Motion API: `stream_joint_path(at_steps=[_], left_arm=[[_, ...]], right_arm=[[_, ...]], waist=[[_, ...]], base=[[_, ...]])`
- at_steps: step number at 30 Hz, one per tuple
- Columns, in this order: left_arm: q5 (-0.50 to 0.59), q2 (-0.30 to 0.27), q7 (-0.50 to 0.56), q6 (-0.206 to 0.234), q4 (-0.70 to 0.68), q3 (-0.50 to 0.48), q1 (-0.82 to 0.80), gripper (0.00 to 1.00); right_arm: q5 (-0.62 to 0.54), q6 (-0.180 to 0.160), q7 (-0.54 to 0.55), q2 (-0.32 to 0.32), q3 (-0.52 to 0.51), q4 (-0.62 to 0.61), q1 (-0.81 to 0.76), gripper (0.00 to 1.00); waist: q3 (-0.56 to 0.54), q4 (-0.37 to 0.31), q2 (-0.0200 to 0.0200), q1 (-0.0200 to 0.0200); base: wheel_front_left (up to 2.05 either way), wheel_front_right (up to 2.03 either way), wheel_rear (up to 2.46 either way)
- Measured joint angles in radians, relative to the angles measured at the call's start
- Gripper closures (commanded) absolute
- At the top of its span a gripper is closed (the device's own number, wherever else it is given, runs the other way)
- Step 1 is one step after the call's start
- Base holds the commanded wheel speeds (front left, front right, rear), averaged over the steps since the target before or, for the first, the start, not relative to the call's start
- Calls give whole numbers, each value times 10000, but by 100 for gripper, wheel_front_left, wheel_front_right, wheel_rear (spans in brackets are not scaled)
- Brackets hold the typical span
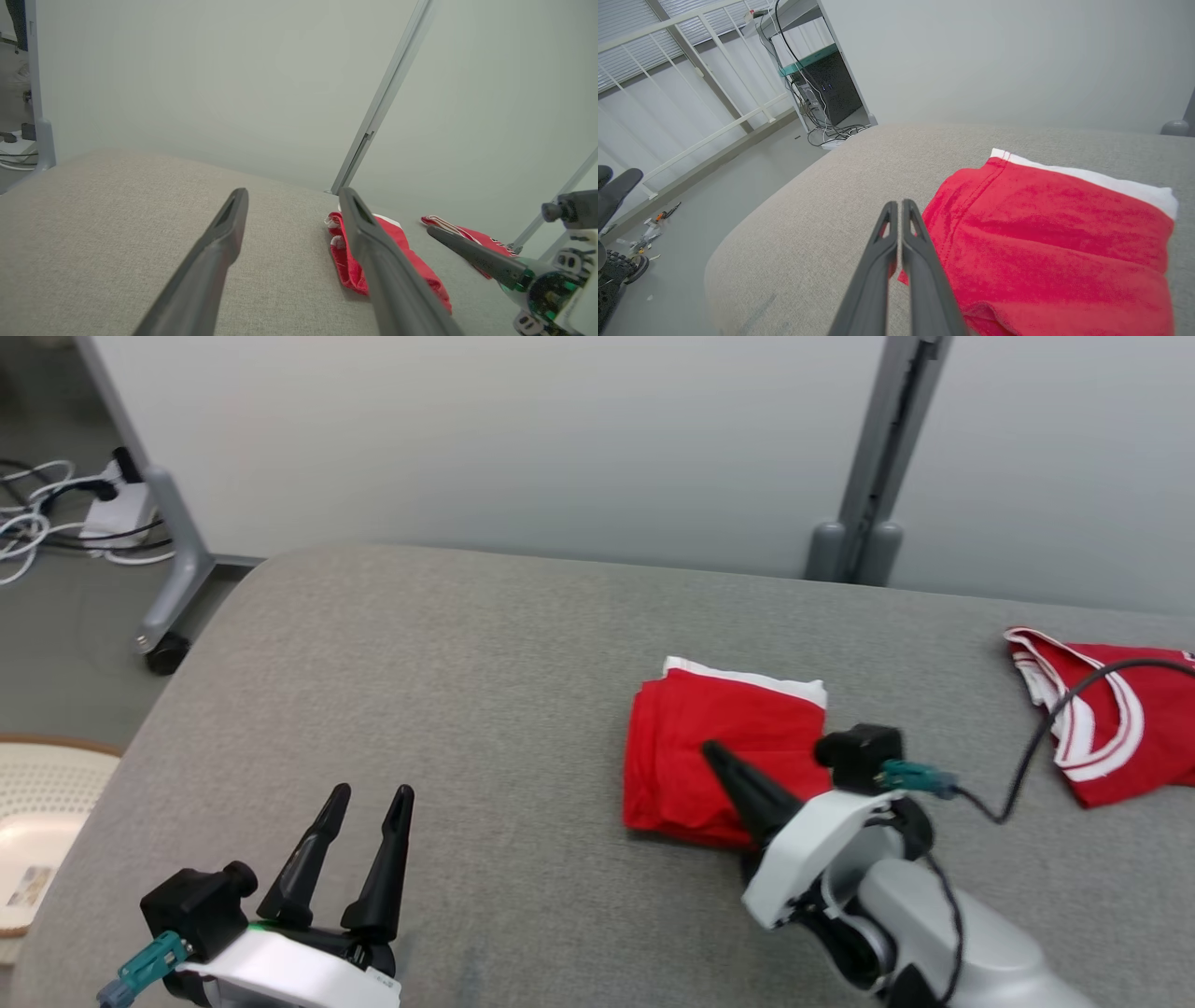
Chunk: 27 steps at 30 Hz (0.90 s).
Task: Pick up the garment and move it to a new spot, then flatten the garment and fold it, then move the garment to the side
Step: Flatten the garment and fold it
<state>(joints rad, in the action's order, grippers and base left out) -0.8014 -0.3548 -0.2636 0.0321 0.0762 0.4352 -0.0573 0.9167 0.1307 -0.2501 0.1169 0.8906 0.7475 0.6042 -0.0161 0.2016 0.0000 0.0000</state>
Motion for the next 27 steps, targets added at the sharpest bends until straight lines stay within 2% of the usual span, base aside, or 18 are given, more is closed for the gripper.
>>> stream_joint_path(at_steps=[4, 7, 11, 15, 19, 23, 27], left_arm=[[94, 0, -6, 44, -148, -217, 191, 0], [194, 8, -6, 96, -339, -593, 366, 0], [579, 23, -8, 178, -562, -1175, 598, 0], [943, 140, -8, 178, -698, -1822, 810, 0], [1388, 420, -6, 79, -763, -2293, 974, 0], [1870, 750, -6, -153, -663, -2665, 1119, 0], [2266, 1080, -6, -405, -512, -2928, 1142, 0]], right_arm=[[-740, 0, -86, 832, -905, -744, -291, 100], [-1453, 0, -105, 1338, -2036, -1563, -791, 100], [-2713, 0, -115, 1534, -3789, -2922, -1972, 100], [-3937, 0, -115, 1296, -5522, -4136, -3355, 100], [-4980, 0, -115, 675, -6974, -5089, -4511, 100], [-5597, 0, -115, -65, -7971, -5590, -5384, 100], [-6004, 0, -115, -362, -8209, -5540, -5736, 100]], waist=[[-62, -510, 0, 0], [-100, -896, 0, 1], [-112, -1328, 0, 0], [-70, -1602, 0, 0], [45, -1666, 0, 0], [142, -1633, 0, 0], [198, -1592, 0, 0]], base=[[0, 0, 0], [0, 0, 0], [0, 0, 0], [0, 0, 0], [0, 0, 0], [0, 0, 0], [0, 0, 0]])
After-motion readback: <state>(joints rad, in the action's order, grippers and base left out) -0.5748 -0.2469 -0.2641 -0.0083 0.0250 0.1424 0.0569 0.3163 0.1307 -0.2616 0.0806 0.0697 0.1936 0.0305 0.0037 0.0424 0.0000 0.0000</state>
